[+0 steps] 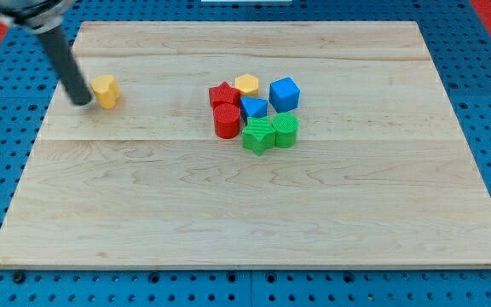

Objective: Slide the yellow heart to top of blue cube

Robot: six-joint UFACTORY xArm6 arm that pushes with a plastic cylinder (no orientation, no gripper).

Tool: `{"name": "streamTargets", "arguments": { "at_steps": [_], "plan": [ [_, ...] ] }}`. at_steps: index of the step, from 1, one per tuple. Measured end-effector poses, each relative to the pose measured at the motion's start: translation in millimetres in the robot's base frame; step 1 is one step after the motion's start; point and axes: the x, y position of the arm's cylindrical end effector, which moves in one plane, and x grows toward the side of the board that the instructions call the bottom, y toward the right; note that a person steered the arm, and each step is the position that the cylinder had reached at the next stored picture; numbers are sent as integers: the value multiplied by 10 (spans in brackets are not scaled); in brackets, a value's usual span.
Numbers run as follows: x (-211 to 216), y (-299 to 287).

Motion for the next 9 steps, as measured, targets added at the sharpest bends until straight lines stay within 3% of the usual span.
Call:
{"name": "streamTargets", "arguments": {
  "at_steps": [1,2,3,4,5,6,7,8,9],
  "plan": [
    [-456,630],
    [-508,993],
    [-416,126],
    [-133,604],
    [-385,1562],
    [-358,2141],
    [-618,2352],
    [-961,2098],
    [-742,2928]
  ]
}}
